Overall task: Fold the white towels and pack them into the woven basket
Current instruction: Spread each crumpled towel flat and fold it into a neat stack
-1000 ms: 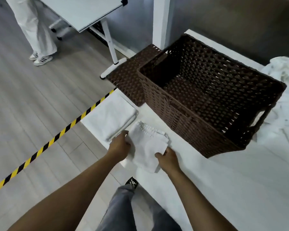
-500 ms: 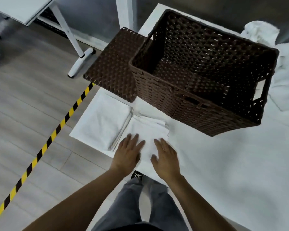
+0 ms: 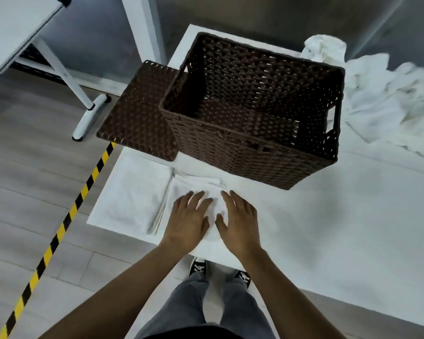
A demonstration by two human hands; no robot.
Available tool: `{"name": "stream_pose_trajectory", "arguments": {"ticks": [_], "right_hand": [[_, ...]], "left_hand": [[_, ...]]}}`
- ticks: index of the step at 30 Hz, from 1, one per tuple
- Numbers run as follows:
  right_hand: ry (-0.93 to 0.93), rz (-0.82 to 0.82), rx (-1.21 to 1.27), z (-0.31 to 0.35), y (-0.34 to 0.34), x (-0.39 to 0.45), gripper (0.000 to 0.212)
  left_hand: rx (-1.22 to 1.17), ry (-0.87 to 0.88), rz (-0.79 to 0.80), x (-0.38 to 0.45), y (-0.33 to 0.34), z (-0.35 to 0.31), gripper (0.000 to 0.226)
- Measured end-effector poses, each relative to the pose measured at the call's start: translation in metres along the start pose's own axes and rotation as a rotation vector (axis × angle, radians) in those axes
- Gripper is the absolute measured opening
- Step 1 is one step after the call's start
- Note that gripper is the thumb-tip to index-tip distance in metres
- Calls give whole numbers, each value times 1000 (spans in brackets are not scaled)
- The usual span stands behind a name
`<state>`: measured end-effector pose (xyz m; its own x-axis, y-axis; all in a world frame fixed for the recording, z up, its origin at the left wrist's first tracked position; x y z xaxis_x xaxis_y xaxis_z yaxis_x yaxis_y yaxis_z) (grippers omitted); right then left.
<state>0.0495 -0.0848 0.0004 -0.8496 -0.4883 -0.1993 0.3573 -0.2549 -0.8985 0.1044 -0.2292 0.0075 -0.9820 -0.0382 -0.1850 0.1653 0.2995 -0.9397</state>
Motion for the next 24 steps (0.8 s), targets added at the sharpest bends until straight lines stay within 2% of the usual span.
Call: {"name": "stream_pose_trajectory", "arguments": {"ticks": [6, 13, 17, 24], "right_hand": [[56, -205, 16, -29, -60, -20, 58], [134, -397, 51, -104, -117, -70, 54], [185, -437, 84, -161, -144, -107, 51], [260, -410, 166, -250, -166, -159, 51]], "left_hand": [[-40, 113, -88, 17, -34, -58, 50], [-60, 192, -178, 21, -53, -142, 40], [-84, 226, -165, 22, -43, -200, 38], [-137, 220, -153, 13, -9, -293, 38]]}}
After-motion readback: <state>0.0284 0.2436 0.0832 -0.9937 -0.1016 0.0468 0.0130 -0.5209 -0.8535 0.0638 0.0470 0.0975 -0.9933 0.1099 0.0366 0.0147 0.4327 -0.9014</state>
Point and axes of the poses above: each hand's wrist, its own x-axis towards the middle knuckle, its own y-axis out of the palm, z = x × y, the point moved 4 cm from there along x, towards the middle knuckle, and after that the axes turned 6 degrees about z, right-handed, at the moved point
